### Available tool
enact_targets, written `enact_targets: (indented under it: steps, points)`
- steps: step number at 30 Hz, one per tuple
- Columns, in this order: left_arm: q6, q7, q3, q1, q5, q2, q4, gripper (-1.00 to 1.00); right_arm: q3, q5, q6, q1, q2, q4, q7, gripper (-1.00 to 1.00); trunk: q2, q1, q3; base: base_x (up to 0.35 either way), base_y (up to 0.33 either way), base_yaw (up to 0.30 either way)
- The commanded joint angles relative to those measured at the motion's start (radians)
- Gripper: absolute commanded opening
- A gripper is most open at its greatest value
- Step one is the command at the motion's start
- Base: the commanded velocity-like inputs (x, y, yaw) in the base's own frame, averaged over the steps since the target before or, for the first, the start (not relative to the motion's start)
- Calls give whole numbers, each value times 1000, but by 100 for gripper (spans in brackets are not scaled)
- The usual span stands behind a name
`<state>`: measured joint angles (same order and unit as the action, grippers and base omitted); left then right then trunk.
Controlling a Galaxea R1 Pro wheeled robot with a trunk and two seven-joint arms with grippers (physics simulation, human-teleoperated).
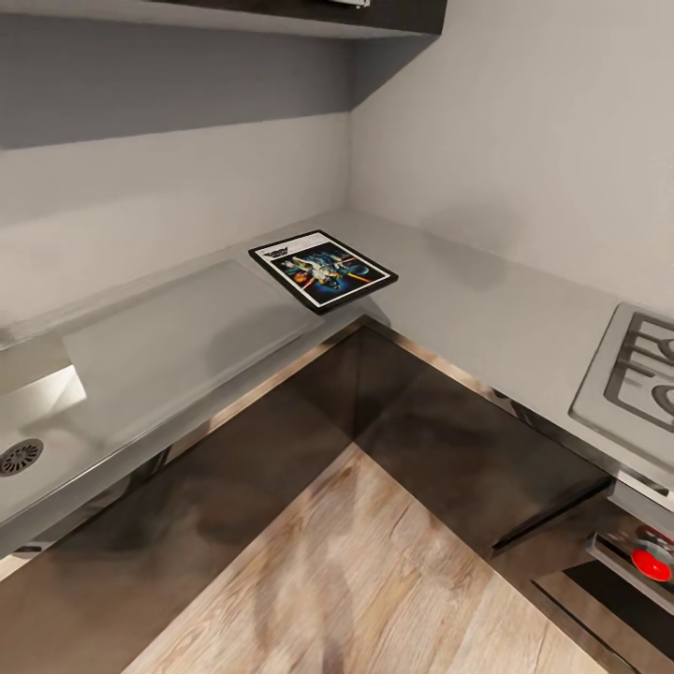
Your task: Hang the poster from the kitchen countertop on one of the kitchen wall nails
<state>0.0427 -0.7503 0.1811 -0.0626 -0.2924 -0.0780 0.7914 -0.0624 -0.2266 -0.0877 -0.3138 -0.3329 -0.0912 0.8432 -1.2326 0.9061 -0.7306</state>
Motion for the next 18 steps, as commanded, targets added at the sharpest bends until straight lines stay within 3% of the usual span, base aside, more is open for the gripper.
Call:
enact_targets:
  steps: [1,3,6,10,12,13,16,17,18]
  points:
    - [-22,-3,-1,0,5,0,36,100,-6,4,-7,-1,-1,7,0,100,0,0,-1,0,0,0]
    - [-83,-2,-2,0,17,1,108,100,-6,4,-14,-1,-2,15,-6,100,0,0,-1,0,0,0]
    - [-266,0,-3,0,34,3,351,100,-8,4,-24,-1,-4,24,-37,100,0,0,-1,0,0,0]
    - [-367,1,-10,0,36,7,512,100,-9,4,-26,-1,-7,26,-61,100,0,0,-1,0,0,0]
    - [-492,2,-21,3,36,12,616,100,-9,3,-27,-1,-8,26,-72,100,0,0,-1,0,0,0]
    - [-567,4,-47,31,36,37,658,100,-9,3,-27,-1,-9,27,-76,100,0,0,-1,0,0,0]
    - [-609,4,-75,87,37,89,683,100,-10,3,-27,-1,-10,27,-78,100,0,0,-1,0,0,0]
    - [-630,7,-85,131,39,131,691,100,-10,3,-28,-1,-10,27,-79,100,0,0,-1,0,0,0]
    - [-643,11,-89,154,41,151,694,100,-10,3,-28,-1,-10,27,-79,100,0,0,-1,0,0,0]
